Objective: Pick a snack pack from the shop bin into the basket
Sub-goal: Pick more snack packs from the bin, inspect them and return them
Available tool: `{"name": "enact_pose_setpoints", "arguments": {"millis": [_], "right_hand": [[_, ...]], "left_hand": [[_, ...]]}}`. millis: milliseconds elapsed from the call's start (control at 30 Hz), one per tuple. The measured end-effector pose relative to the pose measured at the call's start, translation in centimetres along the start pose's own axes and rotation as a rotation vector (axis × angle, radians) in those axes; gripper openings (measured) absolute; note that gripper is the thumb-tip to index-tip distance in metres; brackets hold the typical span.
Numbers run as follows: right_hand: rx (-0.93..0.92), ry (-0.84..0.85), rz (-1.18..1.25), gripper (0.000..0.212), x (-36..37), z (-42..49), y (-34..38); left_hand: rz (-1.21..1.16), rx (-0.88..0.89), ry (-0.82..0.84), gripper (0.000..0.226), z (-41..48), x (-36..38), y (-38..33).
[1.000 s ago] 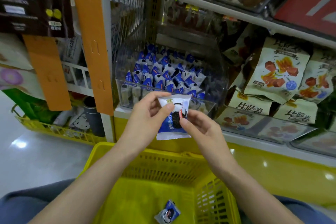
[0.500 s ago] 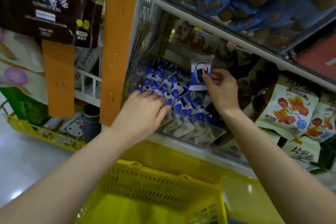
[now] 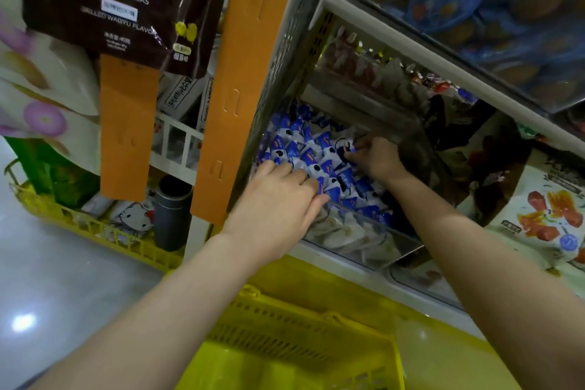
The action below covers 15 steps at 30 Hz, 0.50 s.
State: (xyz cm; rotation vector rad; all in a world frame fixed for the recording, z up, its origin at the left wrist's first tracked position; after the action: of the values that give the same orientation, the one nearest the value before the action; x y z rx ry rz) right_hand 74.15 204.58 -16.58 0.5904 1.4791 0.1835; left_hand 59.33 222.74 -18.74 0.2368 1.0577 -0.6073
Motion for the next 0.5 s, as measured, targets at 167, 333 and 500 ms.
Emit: {"name": "enact_pose_setpoints", "arguments": {"millis": [167,333,500], "right_hand": [[0.005,0.145,-0.153,0.028,-0.5,0.6,0.9],[-0.07,0.189,-0.397,0.028,-1.7,1.1,2.0],[-0.097,0.221,-0.434,0.027,-1.7,1.4,1.9]], "left_hand": [[0.006,-0.006,-0.005,0.049,0.0,0.0,-0.1],[0.015,-0.007,-0.029,0.048,0.0,0.0,-0.1],[0.018,-0.002,-0.041,0.047,0.1,0.0,-0.1]]}}
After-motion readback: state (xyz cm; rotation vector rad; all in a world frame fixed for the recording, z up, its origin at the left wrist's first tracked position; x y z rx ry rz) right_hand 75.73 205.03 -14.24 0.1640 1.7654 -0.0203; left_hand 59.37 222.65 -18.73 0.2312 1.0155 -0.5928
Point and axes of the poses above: each hand's wrist, its own z-axis towards the middle knuckle, its own x-axis out of the palm, y = z × x, the point moved 1 cm from there along z, towards the middle knuckle, and after that the axes turned 11 degrees about x, right-handed, at the moved point
